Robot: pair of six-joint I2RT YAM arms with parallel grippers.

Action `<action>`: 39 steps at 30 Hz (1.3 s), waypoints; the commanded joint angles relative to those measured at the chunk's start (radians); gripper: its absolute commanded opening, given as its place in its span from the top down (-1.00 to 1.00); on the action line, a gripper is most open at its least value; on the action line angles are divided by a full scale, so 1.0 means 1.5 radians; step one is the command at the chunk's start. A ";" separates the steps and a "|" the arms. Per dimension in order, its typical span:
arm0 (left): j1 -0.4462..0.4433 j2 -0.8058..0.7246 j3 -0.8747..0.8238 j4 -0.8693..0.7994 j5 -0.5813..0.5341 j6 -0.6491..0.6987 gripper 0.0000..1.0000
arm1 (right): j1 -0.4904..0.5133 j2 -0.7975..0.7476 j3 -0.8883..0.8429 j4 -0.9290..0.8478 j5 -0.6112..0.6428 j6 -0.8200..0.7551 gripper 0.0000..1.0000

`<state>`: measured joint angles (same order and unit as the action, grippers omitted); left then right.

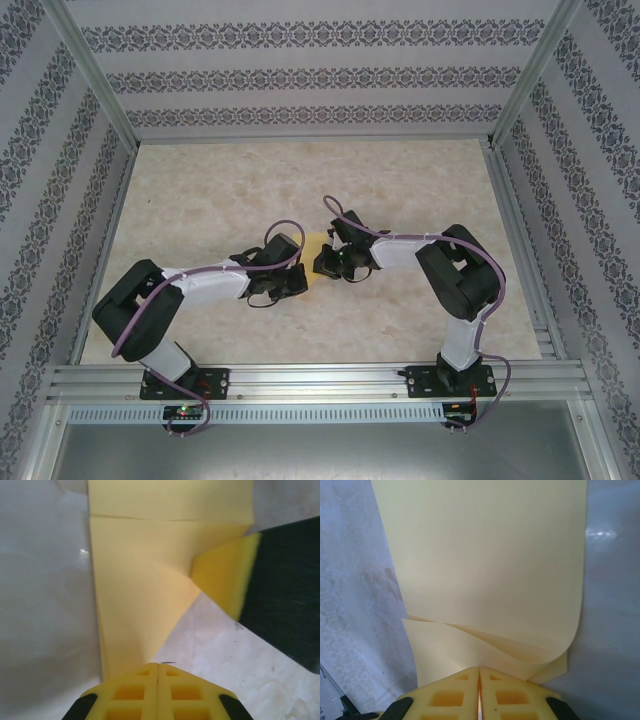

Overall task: Fold a paper plane with a square sheet of paper (pick it up from the middle)
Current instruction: Third fold the triangle at the center of the table.

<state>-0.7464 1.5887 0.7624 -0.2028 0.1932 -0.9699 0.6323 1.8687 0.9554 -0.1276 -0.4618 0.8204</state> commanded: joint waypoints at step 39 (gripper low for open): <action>0.004 0.015 -0.069 -0.090 -0.034 -0.049 1.00 | -0.037 0.010 0.016 -0.062 0.070 -0.080 0.80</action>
<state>-0.7456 1.5932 0.7185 -0.1898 0.1593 -1.0142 0.6350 1.8824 0.9802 -0.1596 -0.4755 0.7372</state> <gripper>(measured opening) 0.055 0.102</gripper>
